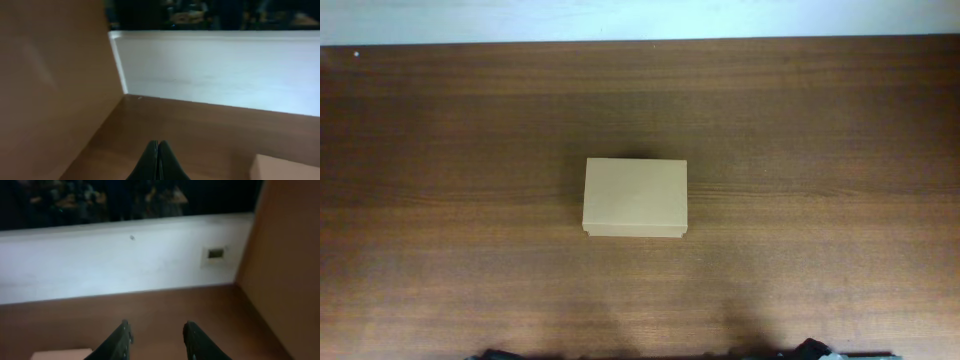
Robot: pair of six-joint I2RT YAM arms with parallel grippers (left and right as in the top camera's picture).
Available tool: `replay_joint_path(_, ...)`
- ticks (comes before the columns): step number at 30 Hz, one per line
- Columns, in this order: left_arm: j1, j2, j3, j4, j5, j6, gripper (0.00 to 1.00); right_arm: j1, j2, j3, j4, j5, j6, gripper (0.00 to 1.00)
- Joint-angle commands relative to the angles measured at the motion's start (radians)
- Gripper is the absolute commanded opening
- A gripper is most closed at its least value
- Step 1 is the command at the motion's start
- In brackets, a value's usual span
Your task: Pack container
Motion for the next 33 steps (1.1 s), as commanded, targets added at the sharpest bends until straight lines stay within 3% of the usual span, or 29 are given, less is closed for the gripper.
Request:
replay_joint_path(1, -0.004, -0.022, 0.001, -0.027, -0.131, -0.078, 0.02, -0.016, -0.086, -0.167, -0.008, 0.087, 0.095, 0.35)
replay_joint_path(11, -0.005, -0.143, -0.077, -0.103, -0.266, -0.174, 0.02, -0.33, -0.341, -0.587, -0.007, 0.04, 0.108, 0.35)
replay_joint_path(16, -0.005, -0.28, -0.233, -0.139, -0.317, -0.228, 0.05, -0.449, -0.423, -0.66, -0.007, -0.074, 0.068, 0.36)
replay_joint_path(20, -0.005, -0.4, -0.379, -0.176, -0.362, -0.306, 0.14, -0.502, -0.461, -0.681, -0.007, -0.152, 0.042, 0.36)
replay_joint_path(25, -0.005, -0.519, -0.511, -0.174, -0.362, -0.306, 0.23, -0.554, -0.481, -0.7, -0.007, -0.189, 0.042, 0.36)
replay_joint_path(27, -0.005, -0.546, -0.541, -0.178, -0.362, -0.321, 0.38, -0.553, -0.48, -0.701, -0.007, -0.189, 0.042, 0.5)
replay_joint_path(28, -0.005, -0.551, -0.551, -0.183, -0.362, -0.32, 0.53, -0.553, -0.48, -0.7, -0.007, -0.189, 0.043, 0.57)
replay_joint_path(29, -0.005, -0.553, -0.554, -0.185, -0.362, -0.32, 0.62, -0.553, -0.48, -0.7, -0.007, -0.189, 0.042, 0.62)
replay_joint_path(31, -0.005, -0.553, -0.555, -0.185, -0.362, -0.32, 0.99, -0.553, -0.48, -0.701, -0.007, -0.189, 0.043, 0.79)
replay_joint_path(33, -0.005, -0.553, -0.555, -0.188, -0.362, -0.32, 0.99, -0.553, -0.48, -0.7, -0.007, -0.189, 0.043, 0.99)
